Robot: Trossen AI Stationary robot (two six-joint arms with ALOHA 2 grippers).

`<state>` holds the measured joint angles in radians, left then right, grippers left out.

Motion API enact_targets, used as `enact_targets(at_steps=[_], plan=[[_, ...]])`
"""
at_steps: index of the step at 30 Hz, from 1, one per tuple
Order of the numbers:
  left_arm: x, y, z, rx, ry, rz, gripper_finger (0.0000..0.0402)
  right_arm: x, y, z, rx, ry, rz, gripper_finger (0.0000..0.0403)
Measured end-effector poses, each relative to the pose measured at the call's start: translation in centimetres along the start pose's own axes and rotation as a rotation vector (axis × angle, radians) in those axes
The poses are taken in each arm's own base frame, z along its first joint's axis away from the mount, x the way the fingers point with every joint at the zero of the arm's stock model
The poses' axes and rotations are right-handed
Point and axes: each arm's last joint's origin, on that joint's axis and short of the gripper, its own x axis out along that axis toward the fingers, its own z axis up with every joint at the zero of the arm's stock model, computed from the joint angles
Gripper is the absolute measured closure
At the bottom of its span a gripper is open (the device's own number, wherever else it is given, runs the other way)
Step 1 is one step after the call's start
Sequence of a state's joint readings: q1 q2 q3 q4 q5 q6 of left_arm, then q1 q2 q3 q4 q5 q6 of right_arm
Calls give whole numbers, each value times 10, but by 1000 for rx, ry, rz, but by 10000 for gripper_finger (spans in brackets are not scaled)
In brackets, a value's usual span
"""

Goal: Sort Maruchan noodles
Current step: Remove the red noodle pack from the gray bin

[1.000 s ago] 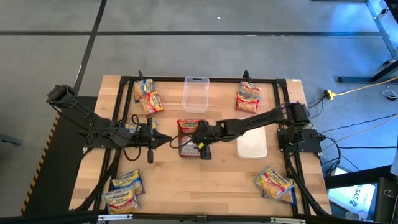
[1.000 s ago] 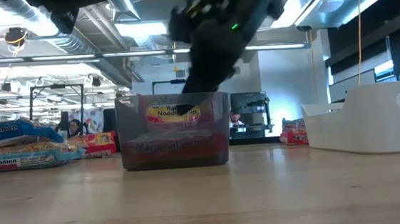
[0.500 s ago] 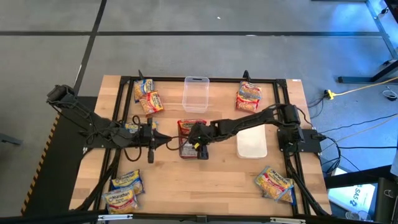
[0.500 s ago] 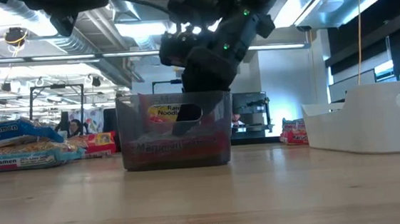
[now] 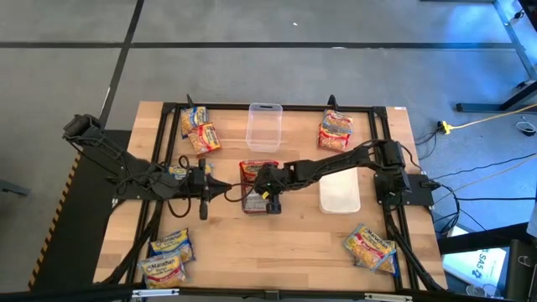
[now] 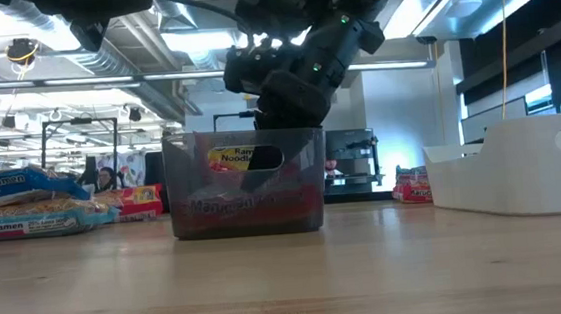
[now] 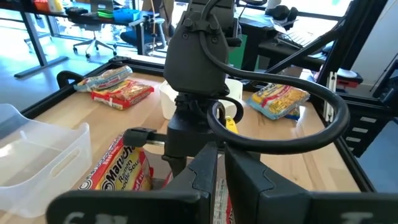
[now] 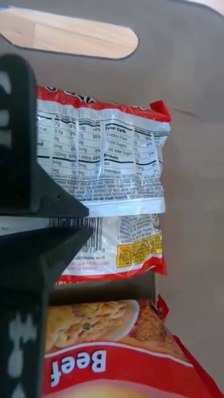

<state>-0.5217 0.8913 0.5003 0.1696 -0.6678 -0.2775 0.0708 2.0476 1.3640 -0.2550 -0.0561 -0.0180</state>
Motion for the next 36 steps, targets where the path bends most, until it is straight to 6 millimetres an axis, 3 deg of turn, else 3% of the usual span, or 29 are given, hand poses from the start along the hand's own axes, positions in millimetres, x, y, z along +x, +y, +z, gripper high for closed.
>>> enact_targets(at_steps=[6, 13, 18, 22, 26, 30, 36], plan=[[0, 0, 0, 0, 0, -1, 375, -1, 5, 1, -40, -13, 28, 400], [0, 0, 0, -1, -1, 0, 375, -7, 6, 10, 90, -44, 84, 388], [0, 0, 0, -1, -1, 0, 375, -7, 8, 11, 102, -56, 124, 307], [0, 0, 0, -1, -1, 1, 375, 0, 7, 11, 101, -83, 53, 233], [0, 0, 0, 0, 0, 1, 375, 11, 8, 8, 96, -82, 92, 190], [0, 0, 0, 1, 1, 1, 375, 13, 10, 8, 90, -97, 169, 182], [0, 0, 0, 2, 2, 1, 375, 13, 12, 8, 61, -97, 235, 207]])
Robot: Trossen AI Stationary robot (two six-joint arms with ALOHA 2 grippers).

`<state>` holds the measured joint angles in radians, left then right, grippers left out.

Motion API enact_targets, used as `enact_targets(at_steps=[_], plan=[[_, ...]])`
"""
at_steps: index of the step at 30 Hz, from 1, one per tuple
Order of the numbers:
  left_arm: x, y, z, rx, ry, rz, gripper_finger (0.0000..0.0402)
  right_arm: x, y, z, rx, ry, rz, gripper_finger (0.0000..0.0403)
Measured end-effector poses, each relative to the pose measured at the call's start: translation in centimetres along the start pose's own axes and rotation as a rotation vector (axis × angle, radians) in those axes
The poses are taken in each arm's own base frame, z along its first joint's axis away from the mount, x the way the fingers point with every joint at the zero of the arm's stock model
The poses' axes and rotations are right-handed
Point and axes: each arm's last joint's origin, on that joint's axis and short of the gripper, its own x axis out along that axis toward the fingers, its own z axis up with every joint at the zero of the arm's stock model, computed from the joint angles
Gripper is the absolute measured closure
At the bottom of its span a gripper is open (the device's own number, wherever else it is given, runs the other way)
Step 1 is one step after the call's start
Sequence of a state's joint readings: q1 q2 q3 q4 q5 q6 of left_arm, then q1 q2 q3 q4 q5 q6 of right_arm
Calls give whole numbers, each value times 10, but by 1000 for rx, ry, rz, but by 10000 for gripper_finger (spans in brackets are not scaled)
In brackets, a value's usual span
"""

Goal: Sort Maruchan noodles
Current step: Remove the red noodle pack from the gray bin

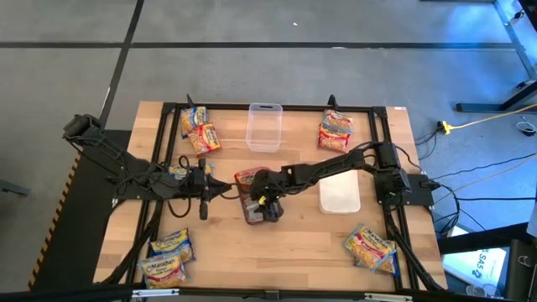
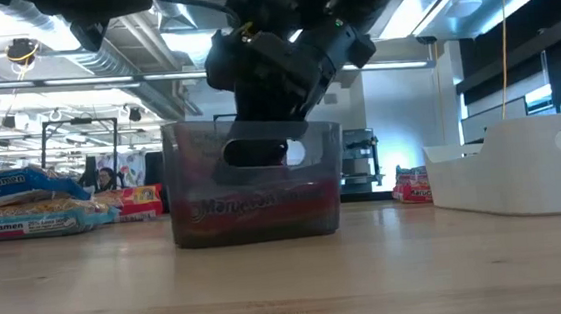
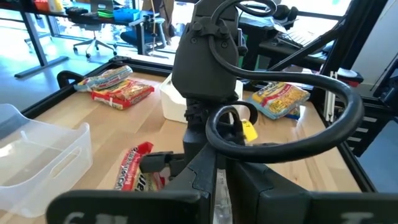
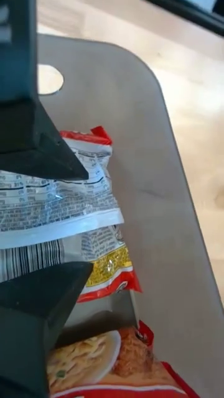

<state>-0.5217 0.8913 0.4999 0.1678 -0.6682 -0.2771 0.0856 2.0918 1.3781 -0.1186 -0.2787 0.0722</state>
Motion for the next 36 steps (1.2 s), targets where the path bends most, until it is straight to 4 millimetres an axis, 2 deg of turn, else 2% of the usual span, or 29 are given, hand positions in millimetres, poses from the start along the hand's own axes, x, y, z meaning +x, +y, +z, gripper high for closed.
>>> enact_targets(at_steps=[10, 18, 23, 28, 32, 36], plan=[[0, 0, 0, 1, 0, 0, 375, 0, 2, -2, -21, 26, 99, 249], [0, 0, 0, 2, 0, 4, 375, 15, 1, -12, -23, 67, 118, 271], [0, 0, 0, 1, 0, 4, 375, 15, 0, -13, -62, 70, 115, 318], [0, 0, 0, 1, -1, 4, 375, 17, 2, -15, -150, 79, 52, 392], [0, 0, 0, 1, -1, 4, 375, 19, 9, -16, -227, 85, 9, 390], [0, 0, 0, 0, -2, 5, 375, 16, 25, -13, -327, 79, -79, 400]])
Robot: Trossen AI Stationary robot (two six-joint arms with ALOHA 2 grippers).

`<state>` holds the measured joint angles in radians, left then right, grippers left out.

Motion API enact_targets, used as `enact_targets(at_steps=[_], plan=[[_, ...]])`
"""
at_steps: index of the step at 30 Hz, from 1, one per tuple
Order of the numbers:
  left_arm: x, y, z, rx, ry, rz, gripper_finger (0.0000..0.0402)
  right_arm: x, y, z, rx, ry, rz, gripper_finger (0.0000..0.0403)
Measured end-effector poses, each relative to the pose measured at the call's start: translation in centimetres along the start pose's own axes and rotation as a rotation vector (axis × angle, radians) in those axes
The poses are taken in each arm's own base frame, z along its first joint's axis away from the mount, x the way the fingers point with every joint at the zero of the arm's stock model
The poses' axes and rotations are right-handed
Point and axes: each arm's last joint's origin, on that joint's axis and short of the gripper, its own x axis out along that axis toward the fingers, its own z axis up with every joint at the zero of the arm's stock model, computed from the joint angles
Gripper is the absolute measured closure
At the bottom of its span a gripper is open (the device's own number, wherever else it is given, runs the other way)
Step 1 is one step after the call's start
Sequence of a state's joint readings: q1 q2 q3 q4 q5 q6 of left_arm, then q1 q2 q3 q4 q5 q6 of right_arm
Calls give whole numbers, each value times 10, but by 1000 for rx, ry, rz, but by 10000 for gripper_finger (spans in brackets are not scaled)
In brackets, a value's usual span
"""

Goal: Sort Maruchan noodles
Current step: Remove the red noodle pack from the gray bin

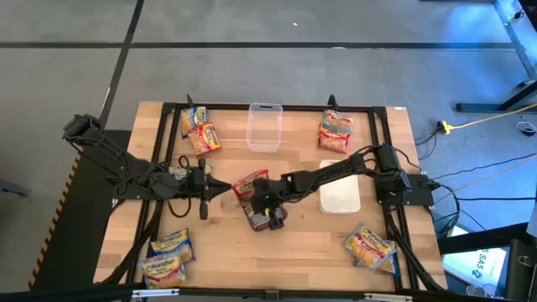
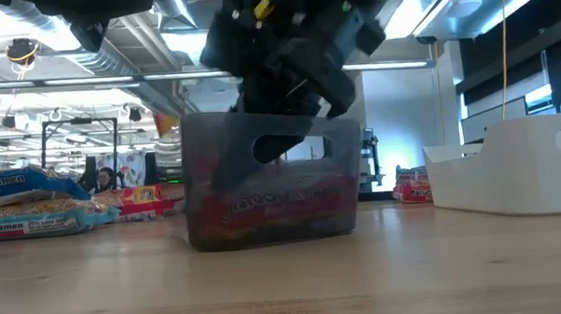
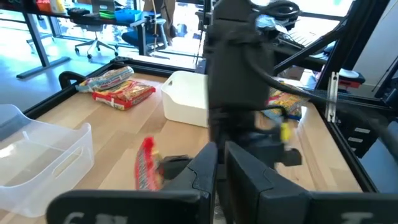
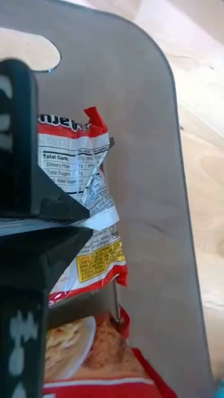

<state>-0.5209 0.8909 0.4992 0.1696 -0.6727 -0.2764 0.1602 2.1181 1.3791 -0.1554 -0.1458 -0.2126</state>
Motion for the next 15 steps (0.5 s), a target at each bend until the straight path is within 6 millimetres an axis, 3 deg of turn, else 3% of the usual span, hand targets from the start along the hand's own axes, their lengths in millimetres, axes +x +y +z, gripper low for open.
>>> enact_targets(at_steps=[6, 15], plan=[[0, 0, 0, 0, 0, 0, 375, -15, 19, 16, -151, -11, -200, 402], [0, 0, 0, 0, 1, 0, 375, -27, 3, 14, -94, 15, -213, 403]])
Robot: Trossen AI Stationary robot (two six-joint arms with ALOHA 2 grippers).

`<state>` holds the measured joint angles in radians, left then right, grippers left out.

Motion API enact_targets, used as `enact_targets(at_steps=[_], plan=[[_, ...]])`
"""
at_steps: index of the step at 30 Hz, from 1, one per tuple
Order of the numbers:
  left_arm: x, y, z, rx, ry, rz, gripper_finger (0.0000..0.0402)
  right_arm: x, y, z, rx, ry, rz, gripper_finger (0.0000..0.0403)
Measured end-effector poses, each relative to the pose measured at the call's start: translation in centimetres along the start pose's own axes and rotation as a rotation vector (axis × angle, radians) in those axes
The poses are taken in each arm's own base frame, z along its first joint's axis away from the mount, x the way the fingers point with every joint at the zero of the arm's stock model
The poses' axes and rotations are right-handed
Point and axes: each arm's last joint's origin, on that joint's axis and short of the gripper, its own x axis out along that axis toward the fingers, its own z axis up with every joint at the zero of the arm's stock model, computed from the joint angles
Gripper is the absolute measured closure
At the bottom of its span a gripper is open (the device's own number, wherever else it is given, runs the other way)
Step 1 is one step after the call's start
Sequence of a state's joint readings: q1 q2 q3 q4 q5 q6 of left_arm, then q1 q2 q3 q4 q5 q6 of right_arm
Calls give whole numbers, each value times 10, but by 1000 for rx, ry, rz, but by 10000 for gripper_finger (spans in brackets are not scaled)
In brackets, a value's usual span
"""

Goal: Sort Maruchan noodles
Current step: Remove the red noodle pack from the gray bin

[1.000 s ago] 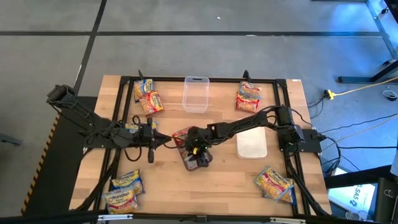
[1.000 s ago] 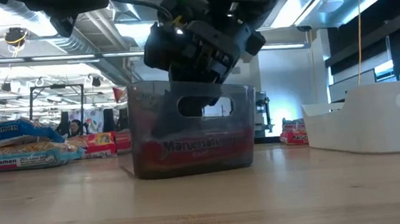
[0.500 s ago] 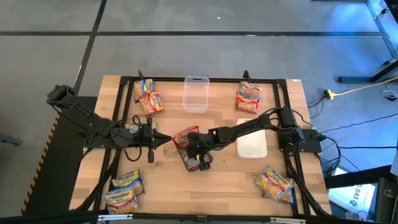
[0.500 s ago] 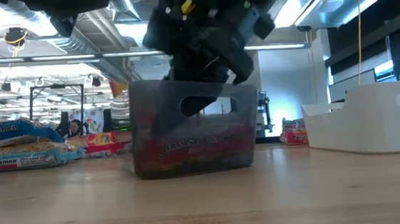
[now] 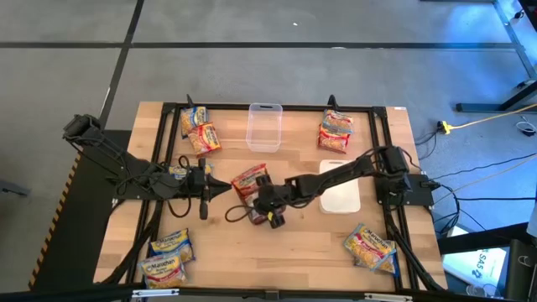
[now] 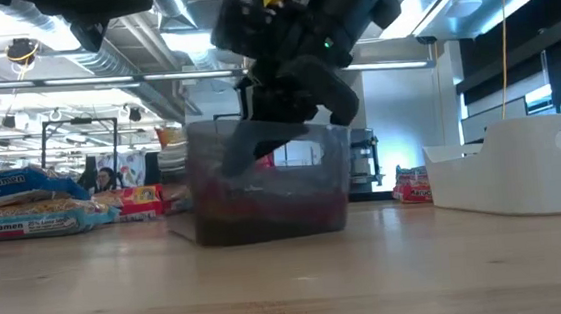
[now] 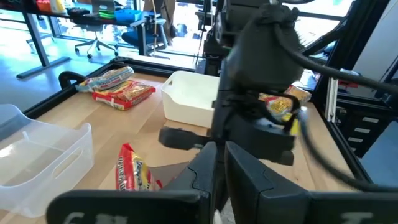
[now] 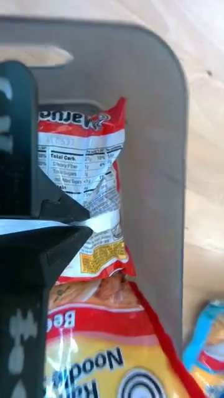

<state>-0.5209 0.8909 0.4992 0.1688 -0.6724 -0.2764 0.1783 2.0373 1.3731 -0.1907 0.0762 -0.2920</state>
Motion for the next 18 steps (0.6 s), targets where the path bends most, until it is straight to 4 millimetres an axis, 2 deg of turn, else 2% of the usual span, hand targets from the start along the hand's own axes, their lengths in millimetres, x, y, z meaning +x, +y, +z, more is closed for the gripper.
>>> enact_targets(at_steps=[4, 9, 15, 18], plan=[[0, 0, 0, 0, 1, -2, 375, -3, -3, 2, 15, -5, -20, 403], [0, 0, 0, -3, -2, -5, 375, -27, -9, 19, 7, -69, -39, 403], [0, 0, 0, -3, -2, -6, 375, -51, -14, 26, 13, -93, -61, 403], [0, 0, 0, -3, -2, -6, 375, -56, -19, 29, 28, -122, -71, 403]])
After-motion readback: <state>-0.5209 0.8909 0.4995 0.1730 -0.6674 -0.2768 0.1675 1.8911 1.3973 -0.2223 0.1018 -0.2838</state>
